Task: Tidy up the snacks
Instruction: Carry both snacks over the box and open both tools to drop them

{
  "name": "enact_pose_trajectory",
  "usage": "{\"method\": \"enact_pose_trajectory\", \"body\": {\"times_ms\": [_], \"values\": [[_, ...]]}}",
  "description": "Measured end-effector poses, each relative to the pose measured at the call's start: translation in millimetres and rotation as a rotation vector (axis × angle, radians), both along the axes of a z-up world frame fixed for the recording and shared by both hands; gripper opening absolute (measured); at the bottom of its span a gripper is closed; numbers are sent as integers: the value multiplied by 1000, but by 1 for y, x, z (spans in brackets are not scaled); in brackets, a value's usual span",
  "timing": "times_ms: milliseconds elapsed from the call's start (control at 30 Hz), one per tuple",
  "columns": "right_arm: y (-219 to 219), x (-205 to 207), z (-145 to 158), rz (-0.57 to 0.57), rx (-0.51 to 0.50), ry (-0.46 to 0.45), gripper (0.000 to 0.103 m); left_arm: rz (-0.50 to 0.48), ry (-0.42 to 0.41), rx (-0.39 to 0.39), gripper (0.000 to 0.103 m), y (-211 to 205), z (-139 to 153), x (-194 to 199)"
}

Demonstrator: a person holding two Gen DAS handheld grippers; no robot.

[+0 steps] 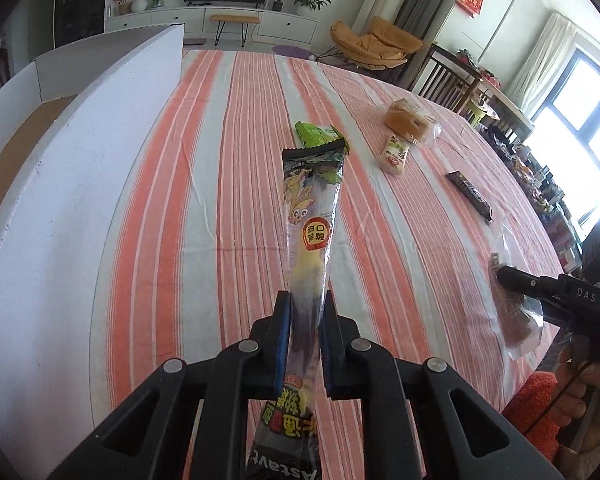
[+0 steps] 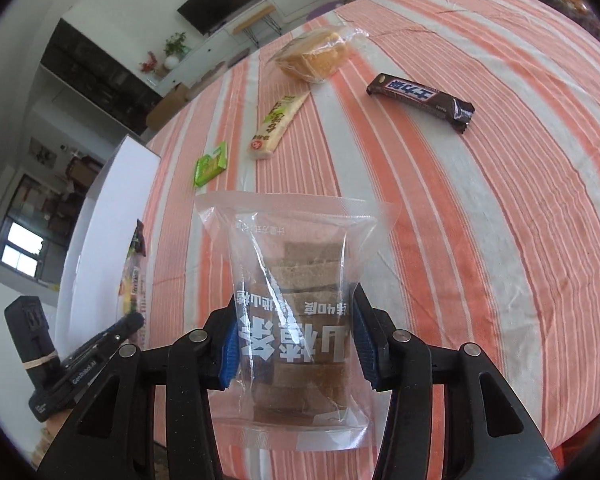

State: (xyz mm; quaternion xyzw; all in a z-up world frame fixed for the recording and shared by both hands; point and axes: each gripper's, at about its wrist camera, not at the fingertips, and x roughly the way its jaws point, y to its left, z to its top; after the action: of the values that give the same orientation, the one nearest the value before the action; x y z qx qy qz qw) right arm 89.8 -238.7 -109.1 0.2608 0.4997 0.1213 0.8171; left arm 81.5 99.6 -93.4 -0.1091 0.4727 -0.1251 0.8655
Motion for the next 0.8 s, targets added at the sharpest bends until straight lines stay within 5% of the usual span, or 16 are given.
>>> {"method": "enact_pose_trajectory", "body": {"times_ms": [67,200,333,533,633,800], "values": [[-1,-3,-1,-9,75,0,50,3,-1,-37,13,3,6,-3],[12,-2,1,26,15,-6,50,-1,-9,-93,13,8,20,-10],[22,1,-1,46,82,19,50,14,-17,-163,13,24,38,-23],[76,13,39,172,176,-13,50,95,-78,-276,13,78,82,-48],[131,26,79,284,214,-58,50,185,-135,-260,13,121,109,-57],[256,49,145,485,258,-140,50,397,-185,-106,15,196,126,-54]]}}
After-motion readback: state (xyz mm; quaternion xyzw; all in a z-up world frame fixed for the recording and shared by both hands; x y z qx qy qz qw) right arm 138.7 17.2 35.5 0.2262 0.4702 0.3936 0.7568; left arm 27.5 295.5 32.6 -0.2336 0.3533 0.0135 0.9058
